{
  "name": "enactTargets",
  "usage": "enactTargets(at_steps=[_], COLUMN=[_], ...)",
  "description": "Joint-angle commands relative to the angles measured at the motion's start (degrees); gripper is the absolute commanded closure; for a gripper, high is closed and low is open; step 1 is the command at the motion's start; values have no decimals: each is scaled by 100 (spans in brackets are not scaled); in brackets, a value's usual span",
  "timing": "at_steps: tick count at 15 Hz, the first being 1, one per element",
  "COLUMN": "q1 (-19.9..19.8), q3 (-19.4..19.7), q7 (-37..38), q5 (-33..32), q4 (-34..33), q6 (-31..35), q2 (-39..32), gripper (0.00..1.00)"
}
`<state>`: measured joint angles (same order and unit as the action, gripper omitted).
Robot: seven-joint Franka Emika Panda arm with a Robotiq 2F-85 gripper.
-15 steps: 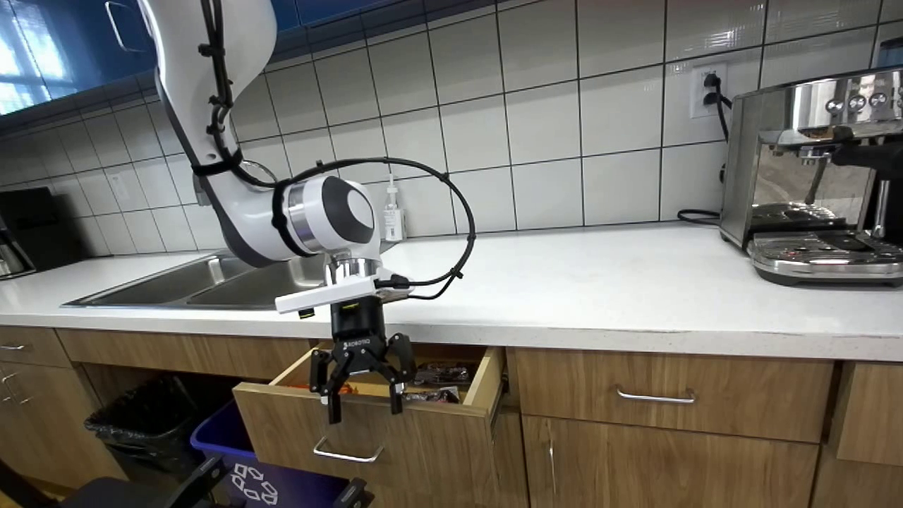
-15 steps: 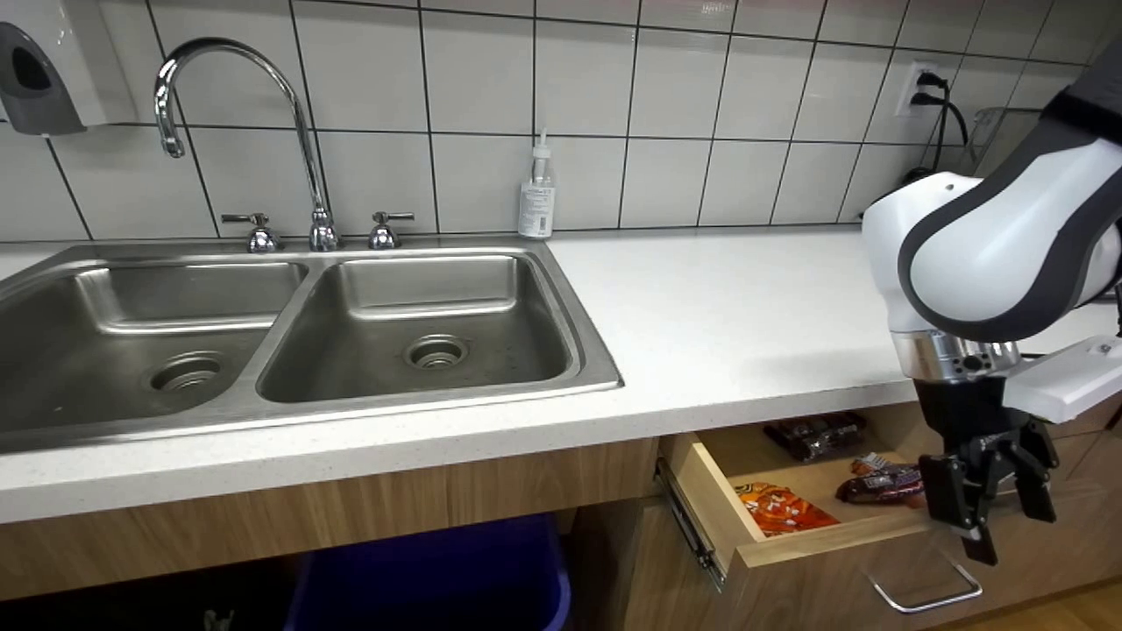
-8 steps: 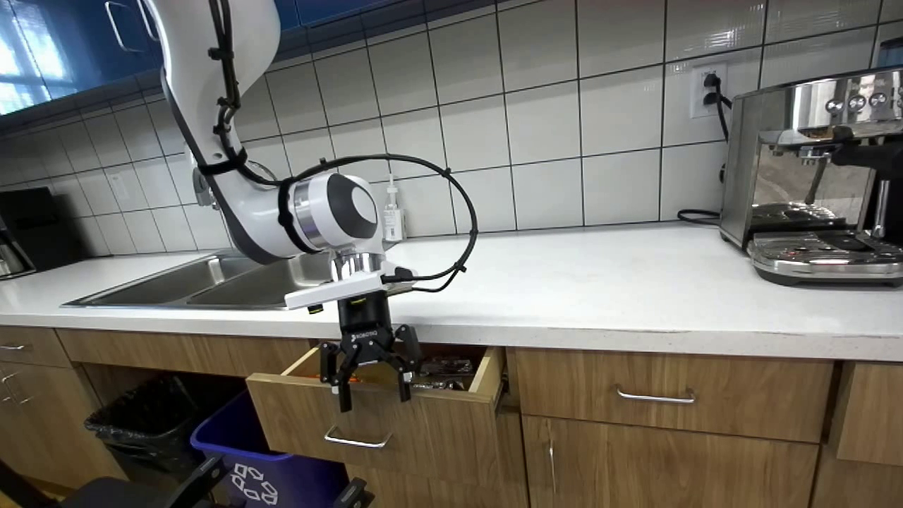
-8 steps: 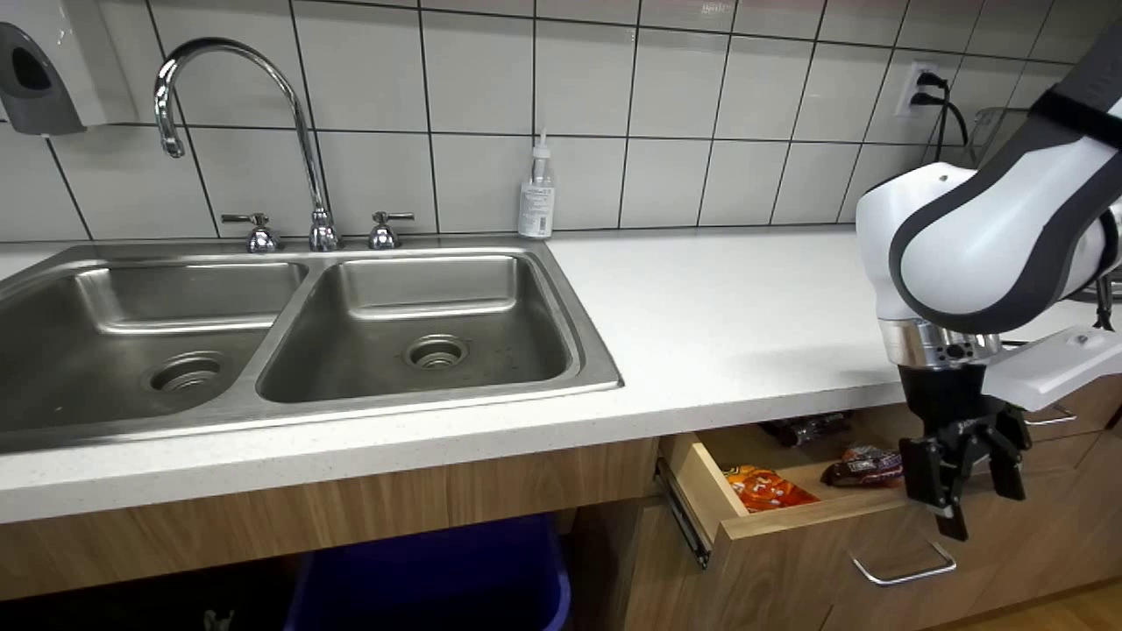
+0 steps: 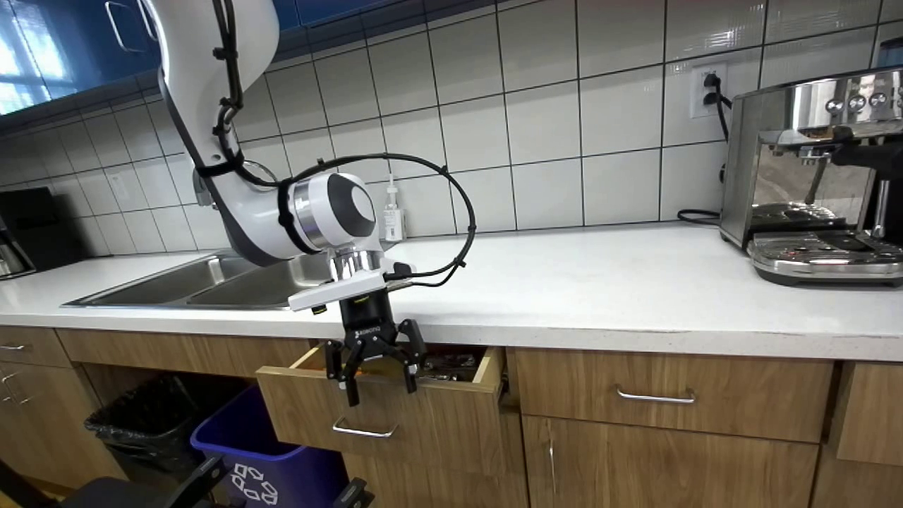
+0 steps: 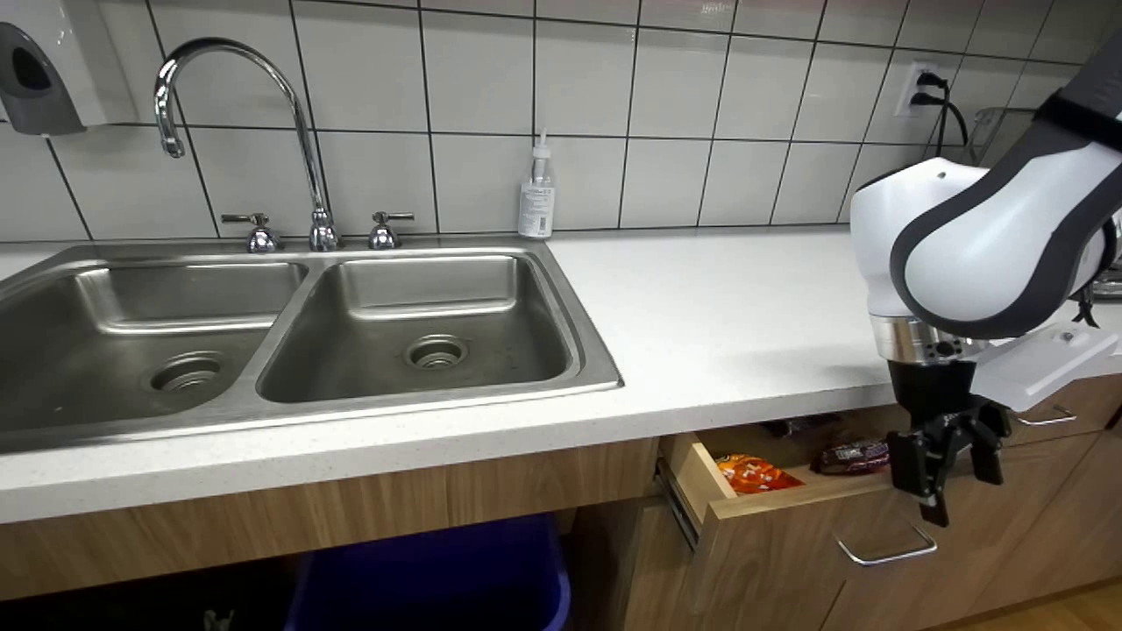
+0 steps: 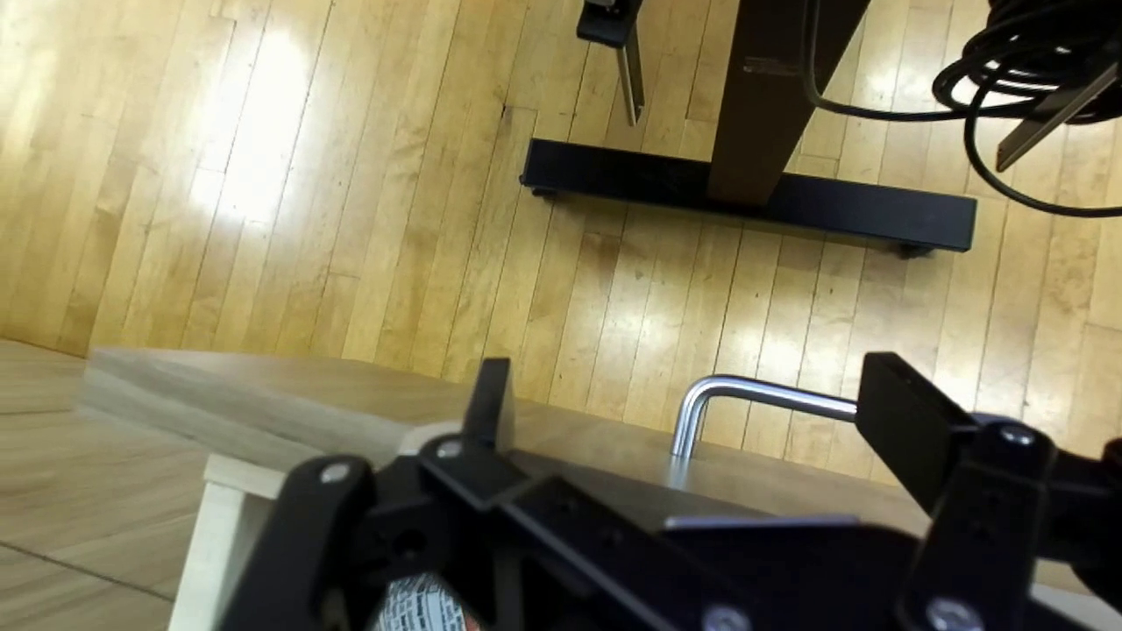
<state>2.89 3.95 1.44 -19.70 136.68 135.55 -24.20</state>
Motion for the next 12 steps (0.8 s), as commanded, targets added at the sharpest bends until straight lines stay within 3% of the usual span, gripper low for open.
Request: enactTargets(at_steps=[1,12], q1=[81,97], q3=[74,207], q7=[249,428], q5=[-280,-374], q4=[-122,-101], q6=[562,1063], q2=[-259,-350], gripper=[0,0])
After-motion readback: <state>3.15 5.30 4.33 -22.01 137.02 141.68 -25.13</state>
